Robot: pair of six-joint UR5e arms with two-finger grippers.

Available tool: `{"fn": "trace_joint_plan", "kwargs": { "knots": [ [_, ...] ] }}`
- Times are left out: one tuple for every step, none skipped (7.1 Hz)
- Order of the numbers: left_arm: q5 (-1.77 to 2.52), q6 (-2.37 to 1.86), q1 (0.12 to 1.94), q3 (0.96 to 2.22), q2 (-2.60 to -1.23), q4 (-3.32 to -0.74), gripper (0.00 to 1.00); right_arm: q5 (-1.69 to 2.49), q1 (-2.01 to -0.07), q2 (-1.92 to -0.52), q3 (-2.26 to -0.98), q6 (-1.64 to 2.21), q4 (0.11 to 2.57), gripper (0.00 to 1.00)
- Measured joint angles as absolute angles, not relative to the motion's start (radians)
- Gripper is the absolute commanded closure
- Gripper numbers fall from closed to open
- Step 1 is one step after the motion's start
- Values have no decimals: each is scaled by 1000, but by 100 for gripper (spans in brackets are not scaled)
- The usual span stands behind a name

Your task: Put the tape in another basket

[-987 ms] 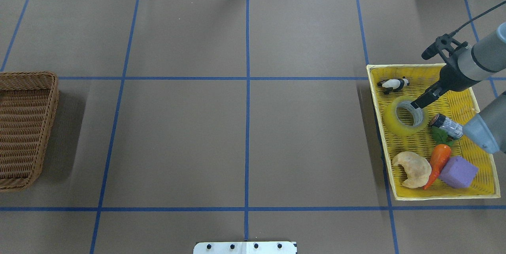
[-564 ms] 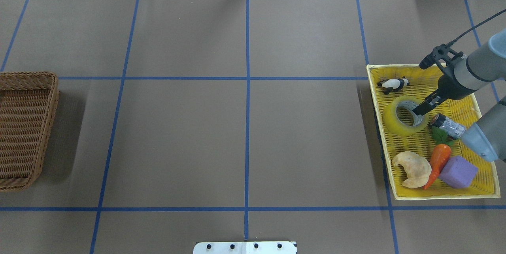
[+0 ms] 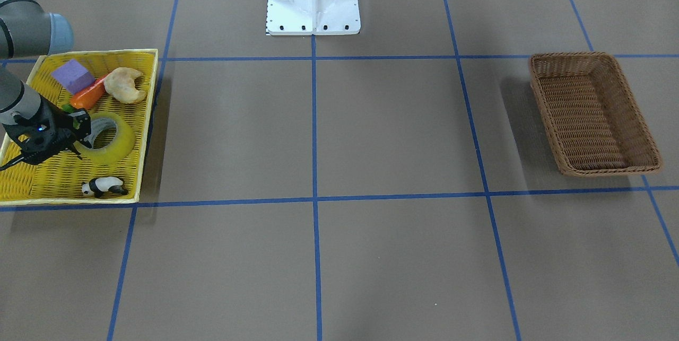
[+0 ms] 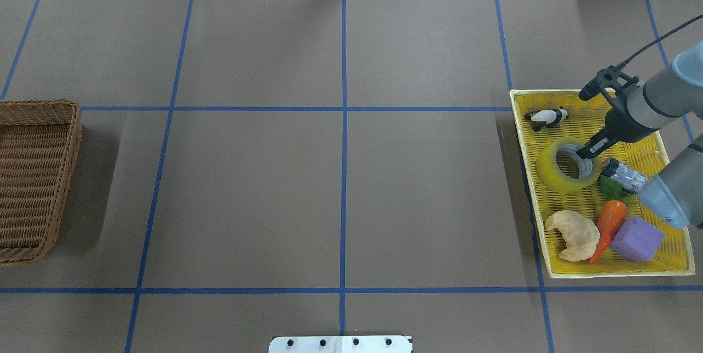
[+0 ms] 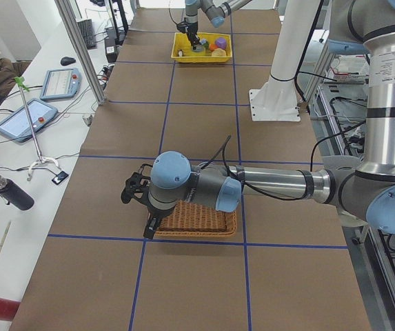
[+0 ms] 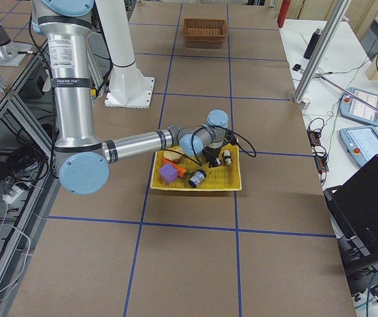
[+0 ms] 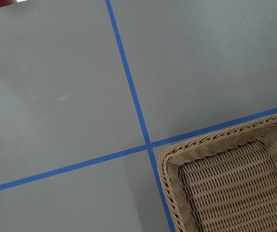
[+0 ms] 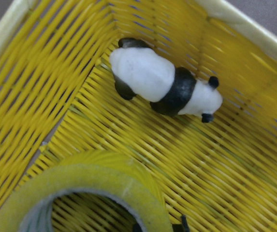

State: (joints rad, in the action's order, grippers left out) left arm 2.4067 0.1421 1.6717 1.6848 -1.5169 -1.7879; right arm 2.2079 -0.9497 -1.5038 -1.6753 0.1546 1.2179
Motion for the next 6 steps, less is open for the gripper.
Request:
{"fn": "trace_joint_plan", "kwargs": {
  "knots": [
    [2407,142,1672,1685,-1516,-1788,1,2211,-953,-1502,-1690,154,1216,100],
    [2407,143,1672,1685,-1516,-1789,1,2219,-966,-1501,-1721,154,1216,100],
    [2407,143,1672,1684,-1516,-1788,1,2239,-999,-1498,-1753,153,1219,100],
    [2412,143,1672,1684,-1516,-1788,1,2284,-1052,-1487,-1774,154,1221,100],
    [2427,144,1672,1685,-1516,-1789,1,2341,-1103,-1462,-1782,159,1222,100],
    [2447,146,1672,1689,-1516,-1799,1,2377,-1133,-1424,-1786,199,1222,100]
  ]
}}
